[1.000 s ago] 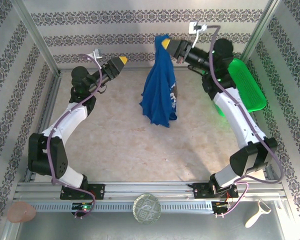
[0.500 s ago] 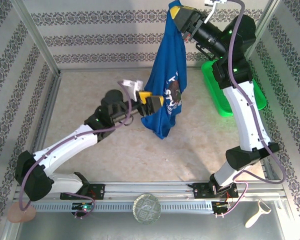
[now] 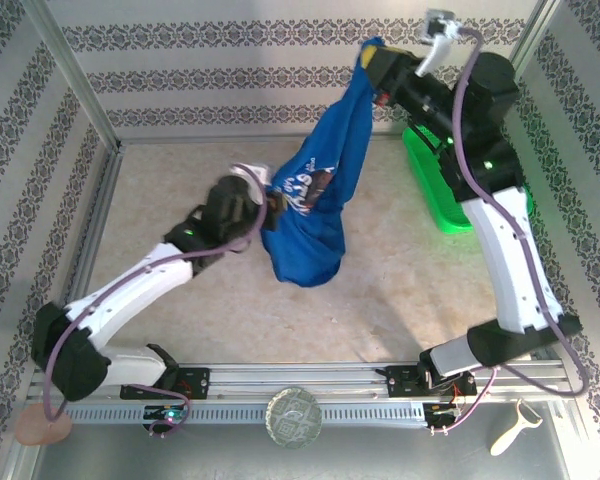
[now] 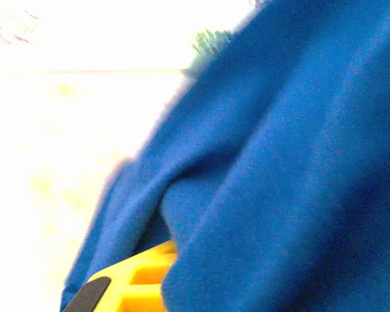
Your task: Fold the inside-out t-shirt
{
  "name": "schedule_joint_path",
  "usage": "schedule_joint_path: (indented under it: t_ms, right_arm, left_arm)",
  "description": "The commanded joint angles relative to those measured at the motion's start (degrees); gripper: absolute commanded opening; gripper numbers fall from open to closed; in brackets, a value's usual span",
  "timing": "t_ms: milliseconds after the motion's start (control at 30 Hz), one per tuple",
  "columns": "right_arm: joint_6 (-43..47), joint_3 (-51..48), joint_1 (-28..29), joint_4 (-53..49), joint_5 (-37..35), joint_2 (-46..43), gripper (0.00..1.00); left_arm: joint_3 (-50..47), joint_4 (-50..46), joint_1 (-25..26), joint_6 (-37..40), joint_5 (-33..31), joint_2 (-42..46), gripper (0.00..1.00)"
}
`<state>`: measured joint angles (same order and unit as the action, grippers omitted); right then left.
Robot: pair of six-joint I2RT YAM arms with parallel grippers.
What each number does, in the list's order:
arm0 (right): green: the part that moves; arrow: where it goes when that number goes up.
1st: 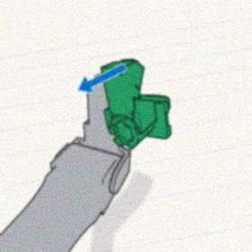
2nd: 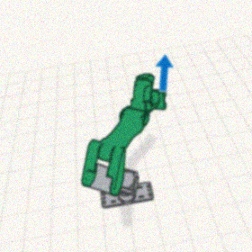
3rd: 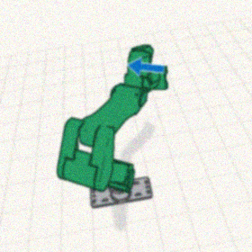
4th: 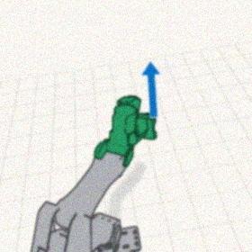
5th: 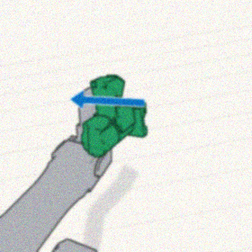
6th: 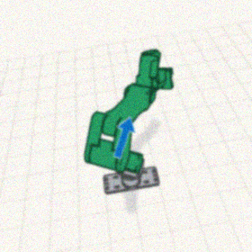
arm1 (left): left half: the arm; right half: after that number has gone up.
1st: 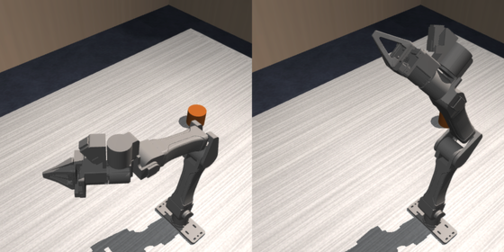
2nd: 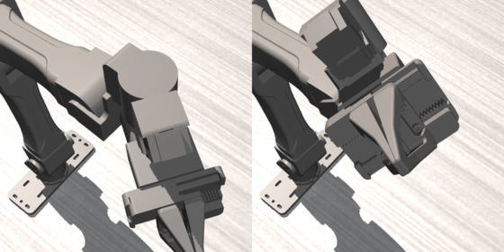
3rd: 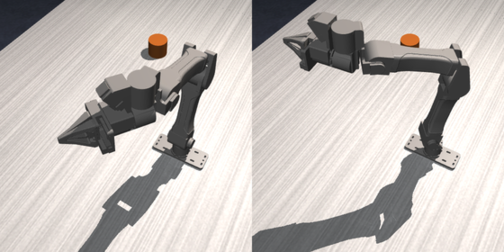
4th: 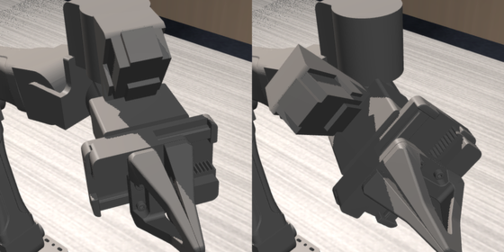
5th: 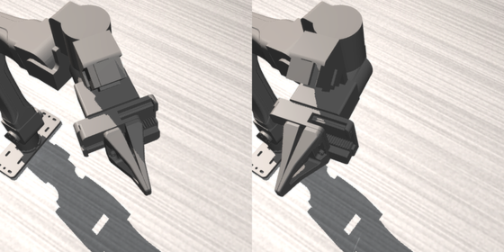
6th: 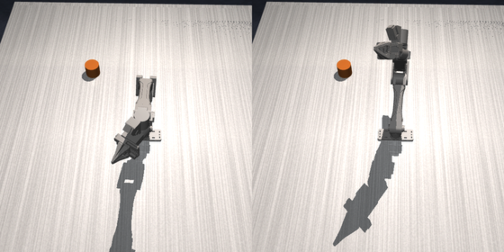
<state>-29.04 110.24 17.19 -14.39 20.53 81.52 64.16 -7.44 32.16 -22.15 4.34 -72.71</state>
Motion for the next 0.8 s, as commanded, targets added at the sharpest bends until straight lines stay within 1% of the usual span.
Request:
schedule_joint_path:
  t_ms: [0,100,200,267,367,500,600,633,667,700,733,767]
  right_arm:
    - [2.92,-6.98,-1.01,1.11,-6.7,-7.62,0.0]
    - [2.28,-13.34,-0.68,1.14,-7.28,-12.64,0.0]
    - [1.23,-17.08,-0.23,0.72,-7.22,-16.29,0.0]
    - [0.57,-18.84,0.16,-0.12,-6.84,-18.26,0.0]
    - [-1.32,-22.61,0.33,-0.64,-7.51,-20.6,0.0]
    - [-4.0,-31.52,-0.37,-0.21,-11.83,-20.83,0.0]
    - [-5.03,-37.5,-2.58,0.75,-14.52,-16.97,0.0]
    - [-5.24,-39.21,-3.68,1.61,-14.68,-14.93,0.0]
    - [-5.09,-40.45,-4.85,2.1,-15.85,-12.1,0.0]
    - [-5.21,-41.03,-6.22,2.09,-16.92,-8.6,0.0]
    - [-4.98,-40.77,-7.66,1.91,-16.69,-5.4,0.07]
    - [-4.18,-39.54,-8.78,0.33,-17.15,-1.58,0.39]
  left_arm:
    - [9.27,-6.13,-9.47,2.52,11.51,5.56,0.0]
    - [17.53,-11.13,-16.77,3.86,24.61,3.73,0.0]
    - [25.97,-17.35,-20.93,5.86,36.07,-0.73,0.0]
    - [30.03,-20.23,-21.93,6.84,40.56,-3.51,0.0]
    - [35.64,-23.98,-23.17,8.17,44.37,-8.79,0.0]
    - [41.01,-27.59,-24.51,8.99,45.14,-19.13,0.01]
    - [44.33,-29.35,-24.74,7.68,45.77,-28.56,0.13]
    - [45.15,-29.37,-24.73,6.96,45.18,-31.07,0.22]
    - [45.89,-29.17,-24.74,5.97,44.0,-33.55,0.36]
    - [46.35,-28.61,-24.7,4.9,42.6,-35.41,0.44]
    - [46.36,-28.05,-24.74,4.13,41.7,-36.58,0.47]
    - [45.73,-26.85,-24.75,2.75,40.68,-37.14,0.52]
